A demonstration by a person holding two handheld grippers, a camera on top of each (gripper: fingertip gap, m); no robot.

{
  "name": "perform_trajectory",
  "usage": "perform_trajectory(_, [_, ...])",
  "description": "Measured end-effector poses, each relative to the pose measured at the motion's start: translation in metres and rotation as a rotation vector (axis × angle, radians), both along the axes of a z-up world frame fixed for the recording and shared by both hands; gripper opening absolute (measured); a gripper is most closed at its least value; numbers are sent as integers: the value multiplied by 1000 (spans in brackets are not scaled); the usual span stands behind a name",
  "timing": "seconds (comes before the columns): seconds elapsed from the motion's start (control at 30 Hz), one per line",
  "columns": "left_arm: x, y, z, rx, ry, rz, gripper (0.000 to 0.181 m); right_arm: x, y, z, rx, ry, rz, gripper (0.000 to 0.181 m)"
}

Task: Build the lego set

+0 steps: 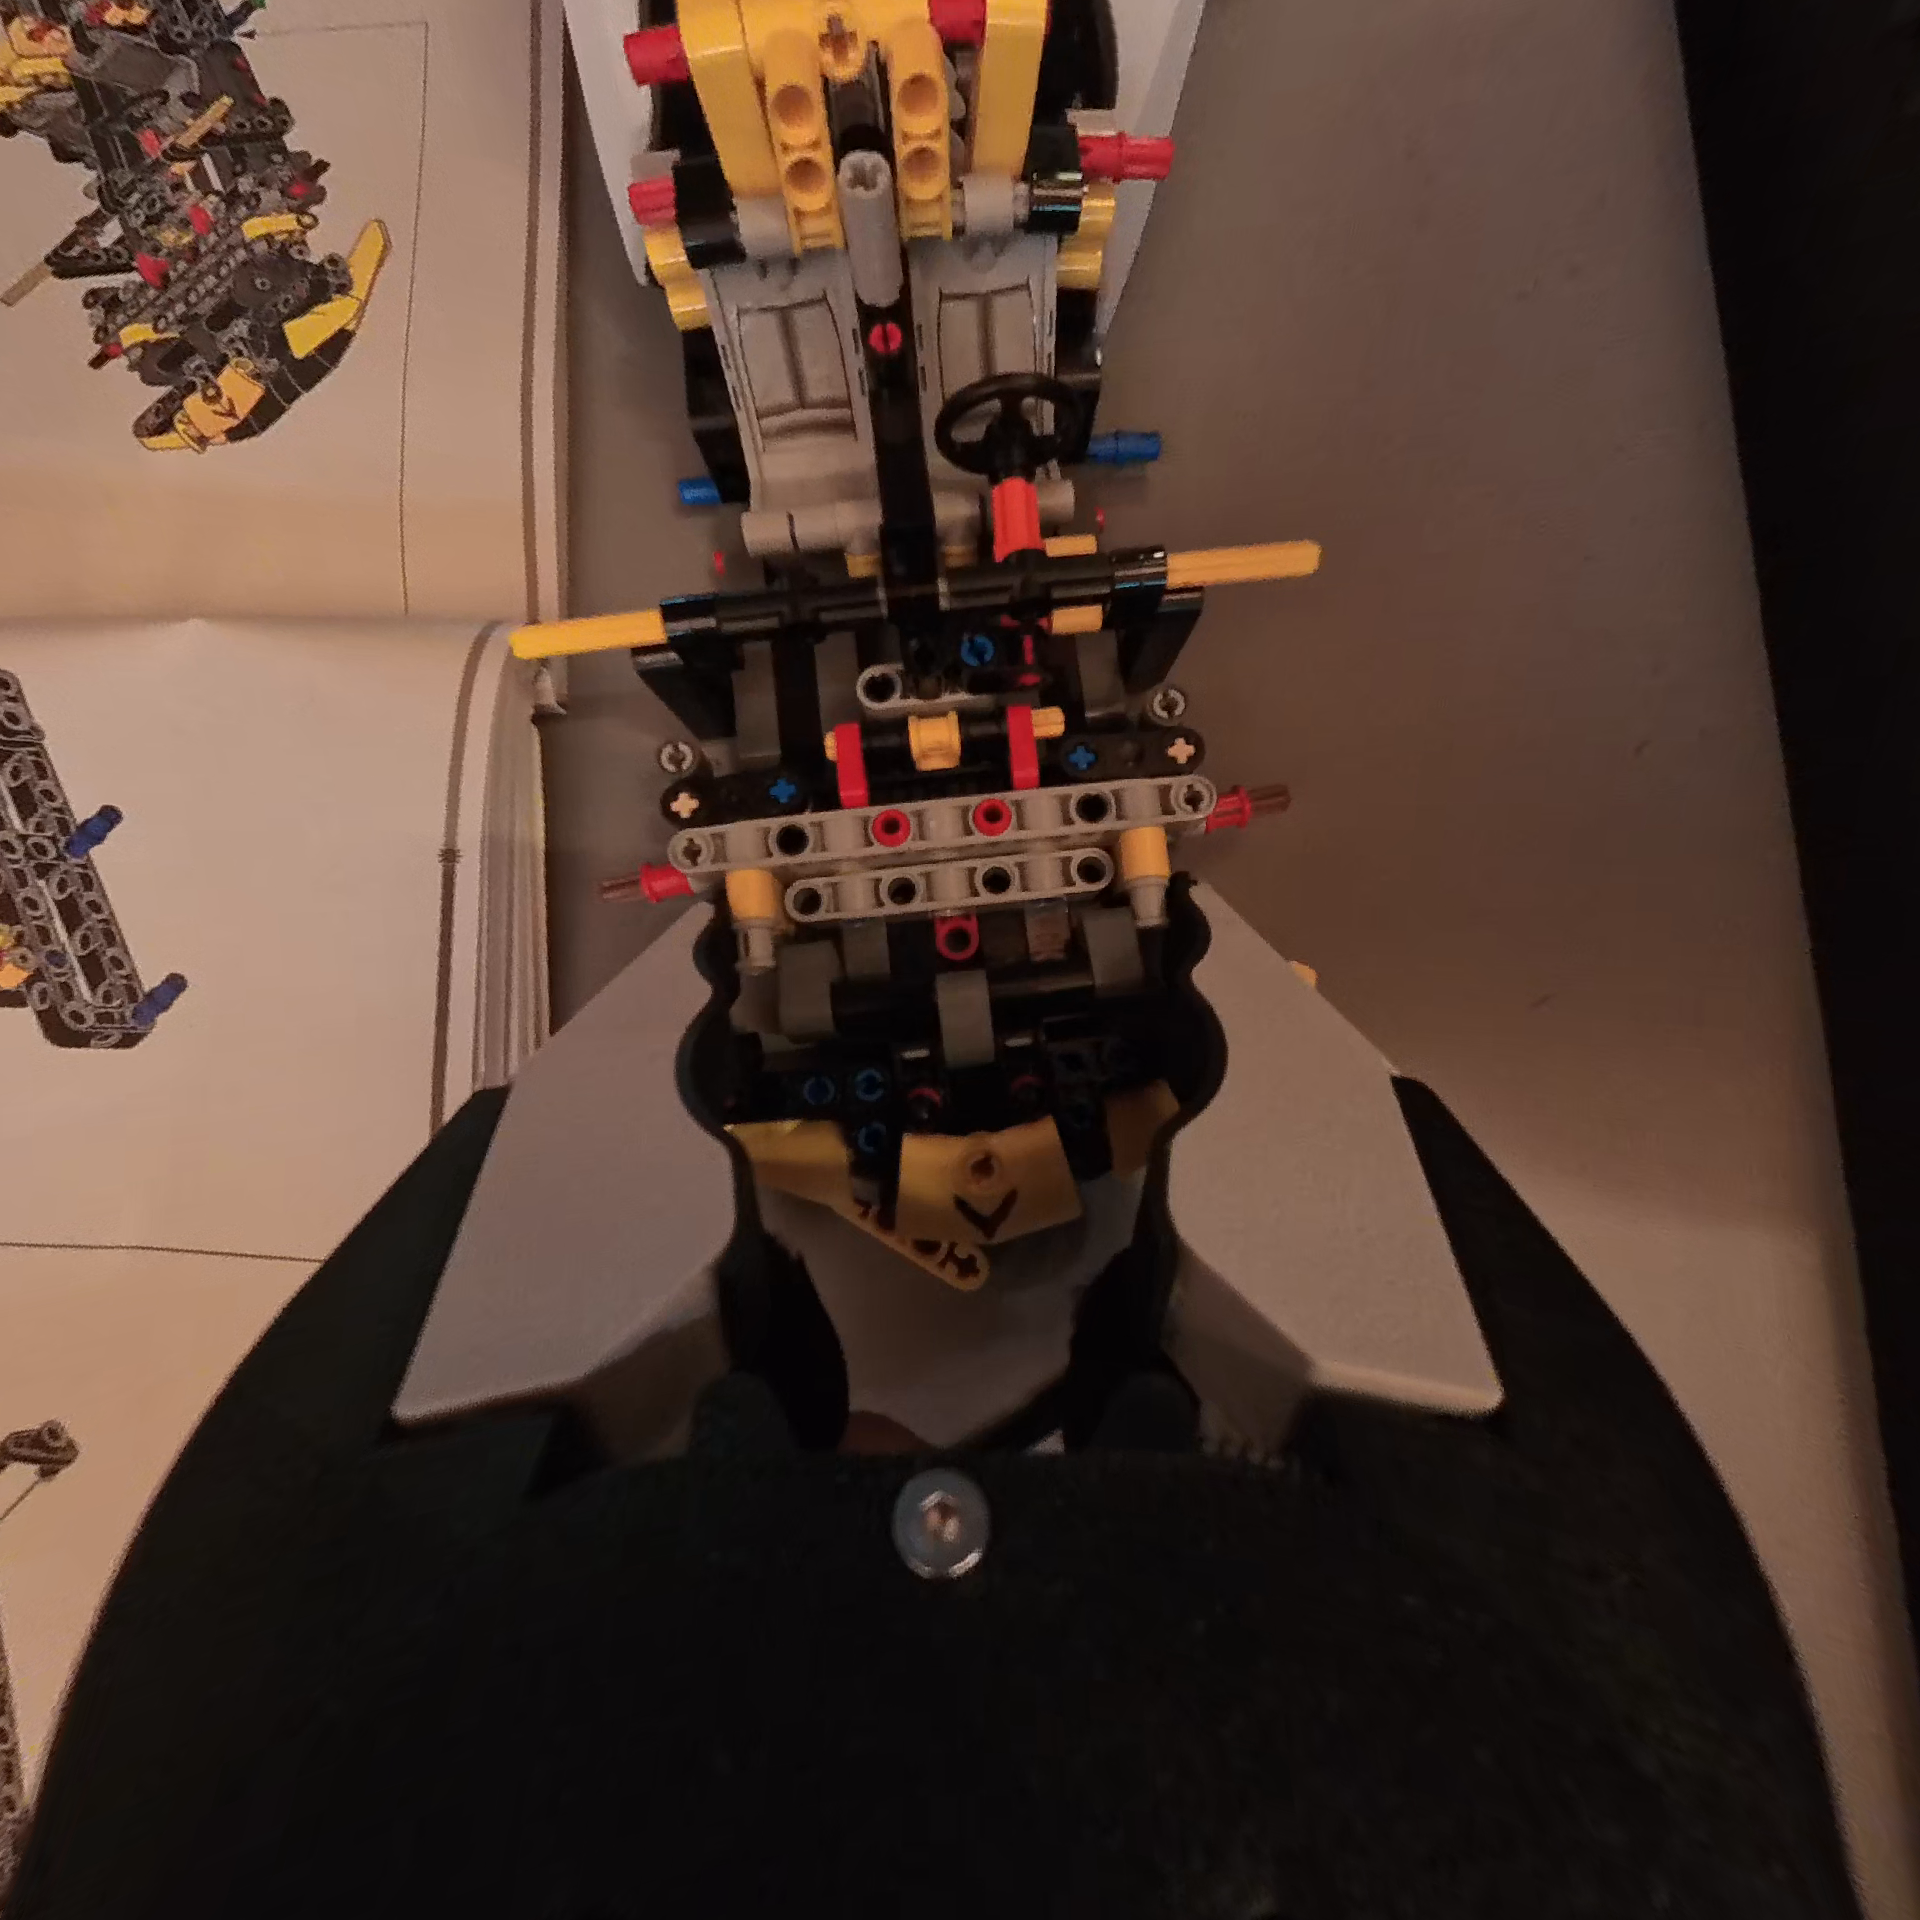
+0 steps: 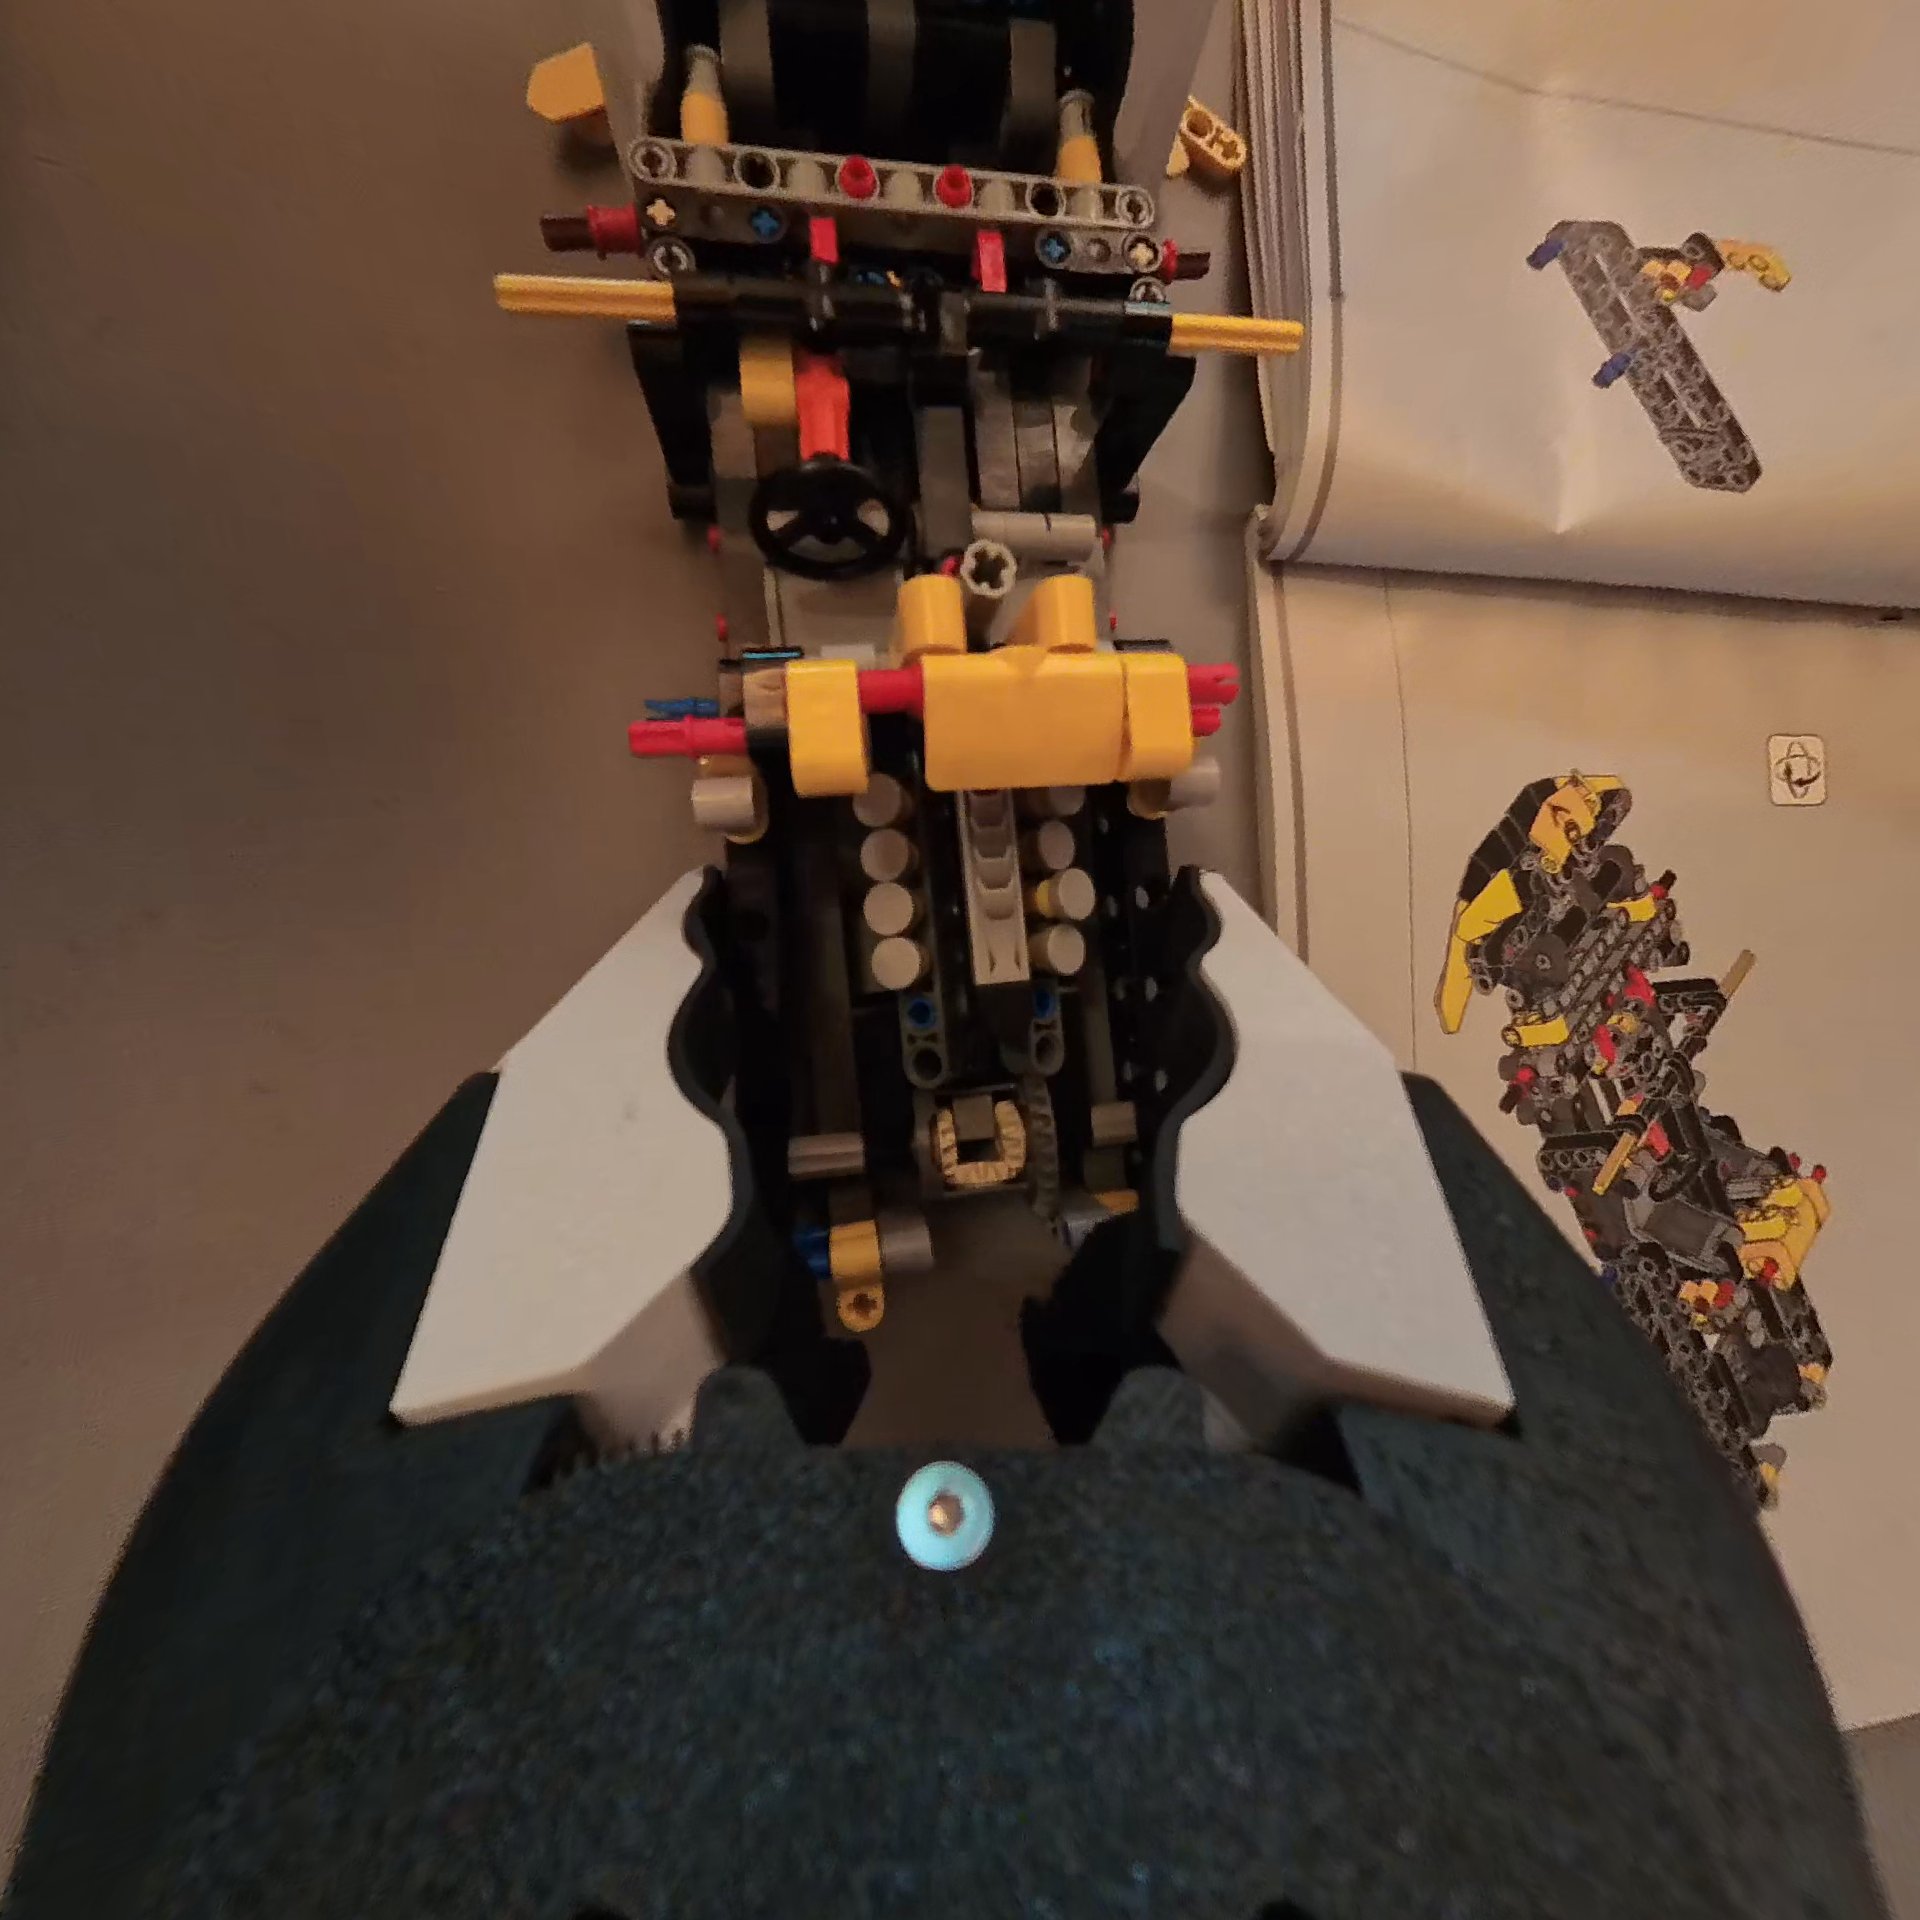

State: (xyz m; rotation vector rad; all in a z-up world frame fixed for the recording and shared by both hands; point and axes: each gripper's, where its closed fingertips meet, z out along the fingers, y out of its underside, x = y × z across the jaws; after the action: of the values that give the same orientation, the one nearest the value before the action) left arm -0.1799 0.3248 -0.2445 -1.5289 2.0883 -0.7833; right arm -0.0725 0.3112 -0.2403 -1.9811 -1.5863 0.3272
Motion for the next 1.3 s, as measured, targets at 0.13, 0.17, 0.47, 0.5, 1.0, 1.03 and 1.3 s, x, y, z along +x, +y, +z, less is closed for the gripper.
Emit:
perform_trajectory(0.13, [1, 1, -1, -4, -1, 1, 83, 2, -4, 0, -33, -19, 2, 88])
perform_trajectory(0.17, [1, 0, 0, -4, -5, -1, 83, 5, -7, 0, -41, -33, 9, 89])
perform_trajectory(0.47, [0, -2, 2, -5, -10, -3, 83, 35, -18, 5, -5, -118, 14, 91])
perform_trajectory(0.5, [0, -3, 1, -5, -13, -8, 83, 33, -17, 5, 0, -115, 17, 87])
perform_trajectory(1.0, [-2, -8, 5, -3, -12, -17, 82, 30, -13, -1, -45, -74, 45, 83])
perform_trajectory(1.03, [-2, -9, 5, -3, -12, -17, 82, 30, -13, -1, -39, -77, 43, 83])
perform_trajectory(1.3, [-2, -9, 5, -7, -20, -19, 83, 39, -24, 9, -166, -23, 5, 105])
